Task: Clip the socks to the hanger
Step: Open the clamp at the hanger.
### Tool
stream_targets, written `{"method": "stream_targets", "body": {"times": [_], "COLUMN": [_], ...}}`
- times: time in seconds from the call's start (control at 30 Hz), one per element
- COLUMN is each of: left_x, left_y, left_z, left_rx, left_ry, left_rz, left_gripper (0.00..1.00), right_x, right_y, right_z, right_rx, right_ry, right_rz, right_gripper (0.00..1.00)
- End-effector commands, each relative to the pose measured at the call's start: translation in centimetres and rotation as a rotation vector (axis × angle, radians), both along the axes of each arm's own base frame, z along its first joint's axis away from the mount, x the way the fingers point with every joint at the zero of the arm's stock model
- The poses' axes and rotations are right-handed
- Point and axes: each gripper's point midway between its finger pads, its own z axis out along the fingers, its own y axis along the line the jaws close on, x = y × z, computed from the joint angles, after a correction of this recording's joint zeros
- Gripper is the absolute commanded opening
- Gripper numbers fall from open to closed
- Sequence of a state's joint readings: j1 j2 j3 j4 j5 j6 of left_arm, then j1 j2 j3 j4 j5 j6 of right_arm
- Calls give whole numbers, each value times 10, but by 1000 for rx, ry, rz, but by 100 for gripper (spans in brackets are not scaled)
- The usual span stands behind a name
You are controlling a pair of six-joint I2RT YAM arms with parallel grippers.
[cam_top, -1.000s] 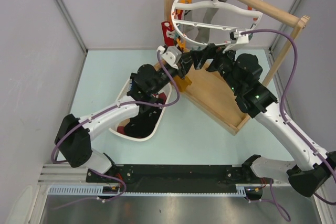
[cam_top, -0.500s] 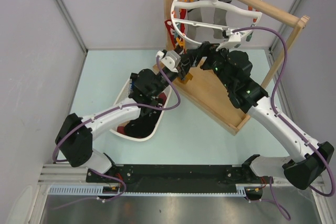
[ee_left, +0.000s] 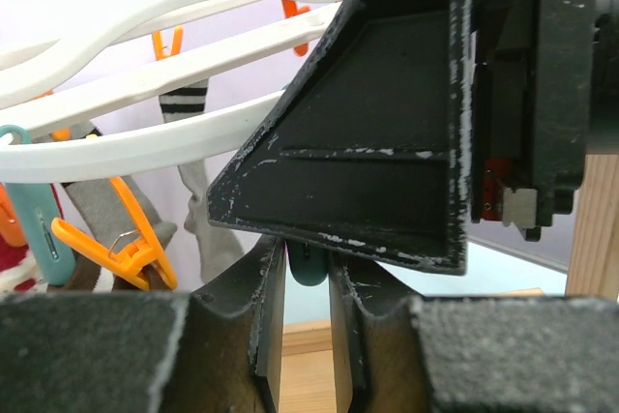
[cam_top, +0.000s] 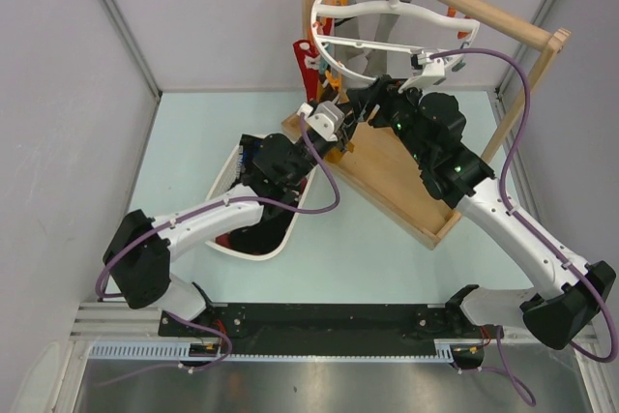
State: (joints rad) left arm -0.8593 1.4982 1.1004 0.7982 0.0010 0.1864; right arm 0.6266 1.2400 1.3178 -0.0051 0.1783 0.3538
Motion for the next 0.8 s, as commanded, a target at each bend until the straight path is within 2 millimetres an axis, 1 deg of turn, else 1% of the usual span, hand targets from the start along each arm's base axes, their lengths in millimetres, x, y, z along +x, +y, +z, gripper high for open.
{"method": "stream_targets", "body": {"times": [0.0,0.03,0.1,0.13,0.2,0.23,0.3,0.33,0.4,0.43,0.47,0.5,0.53,0.57,0.6,0.67,0.7,0.77], "left_x": [-11,-12,-12,-13,-13,-13,-14,-13,-14,-16,-17,-16,-18,-20,-20,-24,-25,-22], "left_y": [-18,-19,-18,-19,-18,-18,-16,-16,-16,-16,-15,-14,-12,-12,-10,-5,-4,1], "left_z": [-24,-26,-25,-26,-27,-27,-27,-28,-30,-28,-29,-29,-26,-28,-28,-26,-26,-24], "left_rx": [110,115,116,119,123,124,122,123,117,108,105,99,89,87,83,71,71,59], "left_ry": [25,26,22,23,27,27,30,33,43,47,51,55,56,66,70,75,75,81], "left_rz": [-40,-40,-37,-39,-37,-35,-34,-34,-38,-41,-45,-43,-43,-50,-47,-50,-50,-21], "left_gripper": [9,10,11,12,12,13,13,14,15,19,21,28,31,35,41,46,51,57], "right_x": [-10,-11,-11,-12,-14,-14,-18,-19,-21,-21,-21,-22,-22,-21,-22,-22,-21,-21], "right_y": [-9,-9,-10,-10,-10,-9,-10,-10,-10,-10,-10,-12,-11,-12,-12,-12,-11,-11], "right_z": [69,70,70,70,71,72,75,76,77,77,76,77,77,76,77,75,75,74], "right_rx": [116,115,114,114,118,116,119,121,124,124,124,128,128,127,128,133,135,142], "right_ry": [-164,-166,-167,-167,-167,-168,-175,-176,-177,-175,-174,-175,-173,-171,-170,-162,-159,-154], "right_rz": [-9,-7,-8,-6,2,4,13,16,24,24,26,24,27,27,29,37,41,49], "right_gripper": [61,57,51,46,41,35,29,23,17,12,9,6,2,0,0,0,0,0]}}
